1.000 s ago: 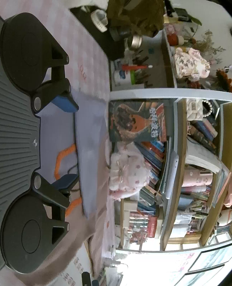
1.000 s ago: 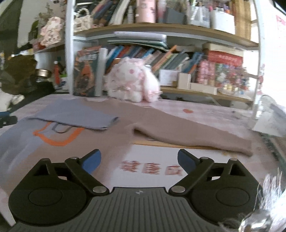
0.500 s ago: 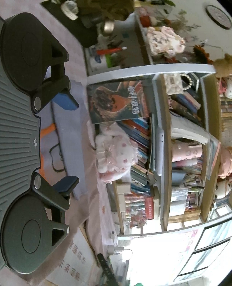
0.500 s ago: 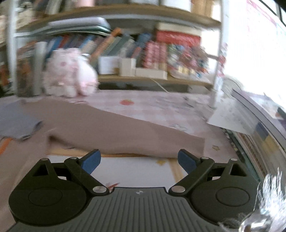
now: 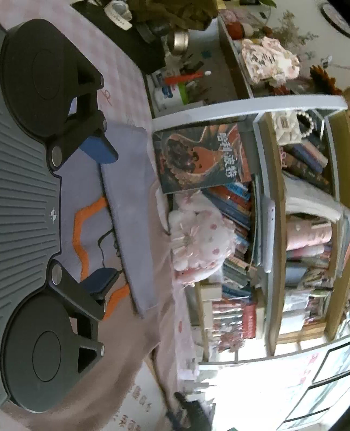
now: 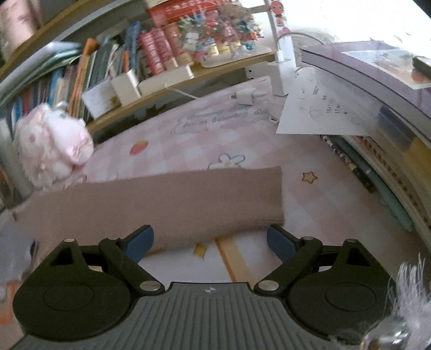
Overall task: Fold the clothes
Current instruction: 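Move the right gripper to the beige sleeve cuff and grasp it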
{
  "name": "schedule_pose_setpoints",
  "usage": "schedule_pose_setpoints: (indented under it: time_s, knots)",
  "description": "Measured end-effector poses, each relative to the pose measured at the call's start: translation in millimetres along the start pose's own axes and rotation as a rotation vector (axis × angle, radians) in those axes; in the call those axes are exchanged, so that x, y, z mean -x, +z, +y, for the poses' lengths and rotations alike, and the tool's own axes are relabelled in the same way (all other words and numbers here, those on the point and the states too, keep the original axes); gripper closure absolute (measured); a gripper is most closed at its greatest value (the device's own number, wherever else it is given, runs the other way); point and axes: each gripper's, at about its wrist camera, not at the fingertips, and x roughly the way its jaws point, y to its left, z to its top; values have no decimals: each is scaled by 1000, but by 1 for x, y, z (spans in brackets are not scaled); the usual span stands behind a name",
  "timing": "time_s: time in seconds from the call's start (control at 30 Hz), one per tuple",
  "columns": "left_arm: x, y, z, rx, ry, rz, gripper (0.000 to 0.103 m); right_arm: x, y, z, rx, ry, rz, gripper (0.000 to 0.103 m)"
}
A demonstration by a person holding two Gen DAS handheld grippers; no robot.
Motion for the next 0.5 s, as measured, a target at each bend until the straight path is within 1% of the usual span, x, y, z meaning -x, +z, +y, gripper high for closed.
schedule_pose_setpoints:
  time_s: [0.13, 0.2, 0.27, 0.3, 0.33, 0.43, 0.47, 0.5]
  knots:
    - [-3, 0, -3, -15, -3, 20, 14, -11, 14, -5, -64, 2, -17, 14]
    - [-4, 0, -4, -23, -5, 31, 14, -14, 18, -9, -117, 2, -39, 21]
    - [-4, 0, -1, -7, -1, 33, 14, -16, 21, -18, -195, 14, -63, 34]
    - [-4, 0, 0, 2, 1, 34, 14, -17, 22, -23, -239, 24, -74, 38]
    - [-4, 0, 2, 9, 2, 35, 14, -17, 23, -28, -278, 34, -80, 46]
    - [-6, 0, 4, 25, 5, 40, 14, -18, 22, -41, -383, 98, -73, 51]
    - [-6, 0, 5, 28, 6, 42, 14, -18, 21, -44, -406, 128, -63, 55]
    - [-6, 0, 4, 26, 6, 42, 14, -18, 21, -46, -424, 151, -54, 58]
